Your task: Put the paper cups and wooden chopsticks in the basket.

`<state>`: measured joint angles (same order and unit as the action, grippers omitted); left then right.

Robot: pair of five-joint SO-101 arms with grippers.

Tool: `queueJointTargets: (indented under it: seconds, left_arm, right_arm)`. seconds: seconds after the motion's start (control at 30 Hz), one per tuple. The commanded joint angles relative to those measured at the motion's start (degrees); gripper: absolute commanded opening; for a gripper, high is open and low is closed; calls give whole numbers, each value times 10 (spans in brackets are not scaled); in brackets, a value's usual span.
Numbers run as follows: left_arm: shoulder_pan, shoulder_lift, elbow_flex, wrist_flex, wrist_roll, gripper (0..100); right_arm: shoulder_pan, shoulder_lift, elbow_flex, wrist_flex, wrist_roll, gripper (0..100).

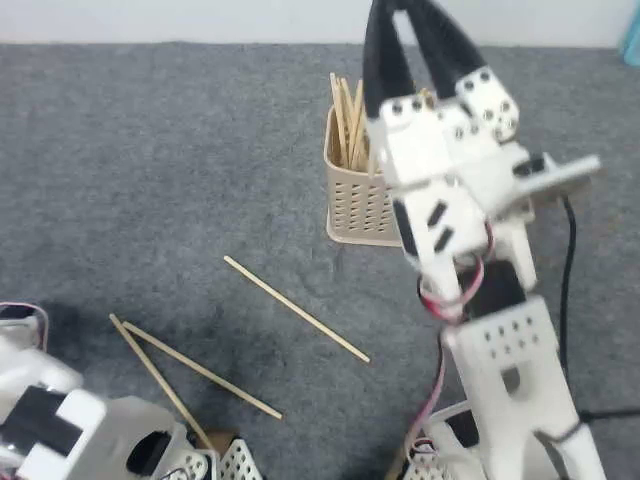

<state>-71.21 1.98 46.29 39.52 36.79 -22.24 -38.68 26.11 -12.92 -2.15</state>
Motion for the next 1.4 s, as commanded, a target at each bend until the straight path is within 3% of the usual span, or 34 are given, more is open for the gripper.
queueJointTargets:
  seconds: [0.0,0.2,0.57,0.73,0.83,1.03,1.37]
  left_arm:
    - [-4,5,14,-1,2,364]
    - [-4,5,14,-2,2,364]
    - [-4,7,12,-2,-10,364]
    - [-4,7,12,-2,-10,364]
    - [-4,6,12,-2,-10,364]
    - [-7,5,13,-2,-10,364]
    - [-6,5,13,-2,-10,364]
  right_arm:
    - [35,63,-52,-45,6,6]
    - [56,106,4,-90,-13,7]
    - [51,10,337,-259,-27,7]
    - [53,-11,421,-269,-34,7]
    - [56,-14,436,-267,-79,21]
    - [53,-24,368,-161,-84,195]
    - [34,-211,169,167,-113,158]
